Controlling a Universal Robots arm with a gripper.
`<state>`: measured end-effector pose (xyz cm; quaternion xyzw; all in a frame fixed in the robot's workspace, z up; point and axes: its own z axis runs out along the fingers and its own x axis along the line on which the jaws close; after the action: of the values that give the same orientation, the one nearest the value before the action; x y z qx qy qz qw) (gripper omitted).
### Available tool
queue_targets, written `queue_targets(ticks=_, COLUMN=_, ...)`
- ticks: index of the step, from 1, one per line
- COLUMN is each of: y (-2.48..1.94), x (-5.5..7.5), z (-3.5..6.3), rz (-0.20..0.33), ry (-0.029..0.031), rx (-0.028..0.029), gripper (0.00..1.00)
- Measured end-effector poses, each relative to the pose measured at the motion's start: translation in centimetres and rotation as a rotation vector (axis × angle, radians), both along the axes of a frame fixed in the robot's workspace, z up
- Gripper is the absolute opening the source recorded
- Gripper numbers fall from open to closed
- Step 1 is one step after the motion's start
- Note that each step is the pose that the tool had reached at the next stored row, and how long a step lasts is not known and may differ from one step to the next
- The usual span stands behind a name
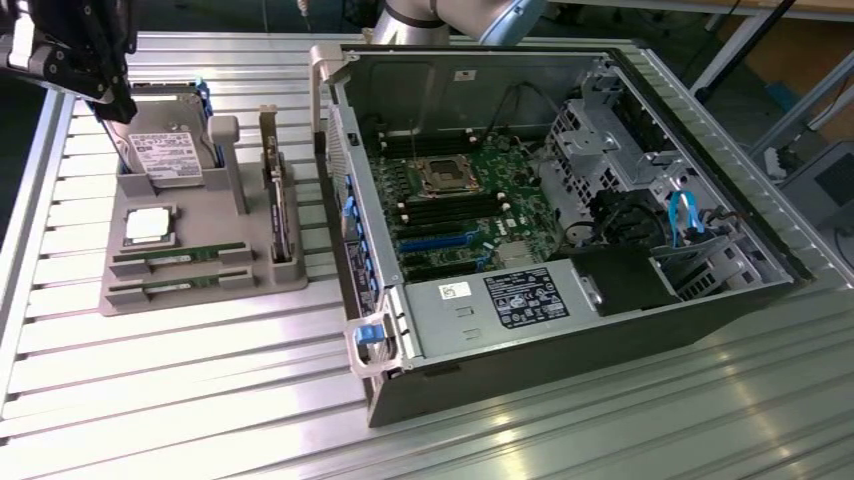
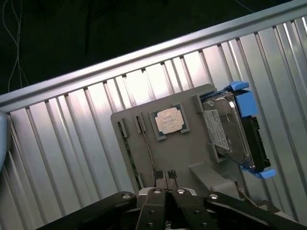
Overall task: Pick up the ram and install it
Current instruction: 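Pick up the ram and move it above insertion slot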
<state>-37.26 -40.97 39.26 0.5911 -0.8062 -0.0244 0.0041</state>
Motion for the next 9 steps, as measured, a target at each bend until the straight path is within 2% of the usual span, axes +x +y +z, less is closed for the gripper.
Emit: queue_targets(ticks=9, y=0.00, x=0.00, z=0.00, rz=0.105, ry=0.0000, rx=0.0001, gripper=0.11)
